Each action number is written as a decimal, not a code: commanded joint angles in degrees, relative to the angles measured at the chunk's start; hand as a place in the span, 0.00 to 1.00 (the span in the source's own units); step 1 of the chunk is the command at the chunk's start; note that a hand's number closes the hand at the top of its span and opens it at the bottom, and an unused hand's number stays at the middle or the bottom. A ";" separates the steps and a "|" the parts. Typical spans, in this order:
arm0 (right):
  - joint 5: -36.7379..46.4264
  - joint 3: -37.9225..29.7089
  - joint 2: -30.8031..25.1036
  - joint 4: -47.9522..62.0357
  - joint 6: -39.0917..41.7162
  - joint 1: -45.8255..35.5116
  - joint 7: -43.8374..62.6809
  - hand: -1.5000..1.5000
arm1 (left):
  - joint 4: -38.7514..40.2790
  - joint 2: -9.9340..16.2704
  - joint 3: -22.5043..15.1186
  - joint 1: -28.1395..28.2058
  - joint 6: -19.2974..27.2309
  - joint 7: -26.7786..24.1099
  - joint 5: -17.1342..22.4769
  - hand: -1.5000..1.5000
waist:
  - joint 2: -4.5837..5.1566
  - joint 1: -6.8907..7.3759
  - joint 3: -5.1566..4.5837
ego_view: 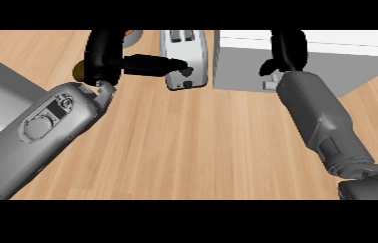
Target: Pick up the can, place it into the drawer and close the drawer
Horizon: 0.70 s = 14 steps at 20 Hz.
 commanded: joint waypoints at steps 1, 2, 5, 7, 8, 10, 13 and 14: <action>-1.54 -1.87 -0.21 2.10 -0.70 -4.30 -1.08 0.00 | -1.19 2.14 1.92 2.45 -3.22 -1.36 0.73 0.00 | 0.83 1.17 0.20; -1.96 -2.28 -0.36 2.50 0.01 -5.10 -1.38 0.00 | -1.66 -0.64 0.04 2.83 -0.59 -1.83 -0.82 0.00 | 1.00 1.45 0.25; -4.84 -4.15 -0.86 2.34 2.76 -5.81 -6.69 0.00 | -2.64 0.91 0.68 1.01 0.33 0.91 -1.67 0.00 | 0.67 1.20 0.34; -7.51 -6.39 1.41 1.39 1.75 -6.24 -7.03 0.00 | -3.19 0.78 1.22 3.80 -0.88 -0.88 -0.70 0.00 | 0.79 1.57 0.31; -10.32 -8.23 1.94 0.19 3.78 -7.01 -10.30 0.00 | -2.44 0.43 0.63 4.22 -1.05 -0.95 -0.94 0.00 | 0.69 1.03 0.37; -13.28 -10.64 2.33 -0.06 4.89 -6.88 -12.71 0.00 | -2.08 1.42 2.34 3.72 -1.86 -1.41 -0.54 0.00 | 0.83 0.78 0.36; -16.83 -13.43 4.80 -0.72 5.63 -6.98 -15.23 0.00 | -4.04 1.06 0.94 5.60 -1.07 -1.40 -1.54 0.00 | 0.30 0.83 0.35; -18.35 -14.85 4.26 -0.64 6.68 -6.80 -16.11 0.00 | -3.23 0.30 1.34 8.12 -0.86 -3.66 -1.38 0.00 | 0.63 0.75 0.30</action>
